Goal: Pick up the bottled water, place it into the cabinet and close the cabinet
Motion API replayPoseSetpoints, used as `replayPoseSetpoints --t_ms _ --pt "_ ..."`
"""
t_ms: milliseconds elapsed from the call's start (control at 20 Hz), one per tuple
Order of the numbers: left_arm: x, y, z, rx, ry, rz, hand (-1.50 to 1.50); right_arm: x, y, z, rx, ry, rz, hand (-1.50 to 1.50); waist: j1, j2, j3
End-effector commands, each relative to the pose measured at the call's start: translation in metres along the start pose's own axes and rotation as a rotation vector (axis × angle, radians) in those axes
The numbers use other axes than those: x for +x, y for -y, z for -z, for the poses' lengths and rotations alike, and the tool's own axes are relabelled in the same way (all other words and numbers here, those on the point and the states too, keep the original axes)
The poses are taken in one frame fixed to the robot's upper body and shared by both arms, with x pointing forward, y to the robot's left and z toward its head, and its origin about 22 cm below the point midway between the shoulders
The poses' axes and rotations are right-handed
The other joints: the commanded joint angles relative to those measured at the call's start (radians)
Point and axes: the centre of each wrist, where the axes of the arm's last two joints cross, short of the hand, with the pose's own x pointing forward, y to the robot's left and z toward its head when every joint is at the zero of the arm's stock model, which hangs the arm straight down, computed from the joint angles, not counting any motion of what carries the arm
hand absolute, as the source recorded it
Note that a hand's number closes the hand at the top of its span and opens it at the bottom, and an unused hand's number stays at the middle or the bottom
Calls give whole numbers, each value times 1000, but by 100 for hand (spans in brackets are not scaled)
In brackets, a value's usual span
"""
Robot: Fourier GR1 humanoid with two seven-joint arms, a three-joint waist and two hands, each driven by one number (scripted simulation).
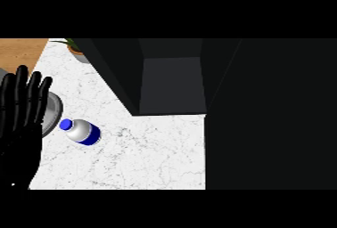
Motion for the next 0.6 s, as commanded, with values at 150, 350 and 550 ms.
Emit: replayPoseSetpoints --t_ms 150,350,550 --pt "-15 -28 -8 408 -74 238 -150 5 9 -23 -61 -49 -12 -150 14 -25 -12" --pt "-28 -32 -4 707 -195 135 -150 5 -14 -31 187 -117 165 -150 13 -22 -13" --pt "-18 -7 -9 764 -212 138 -150 51 -10 -56 231 -140 182 -150 3 -29 -13"
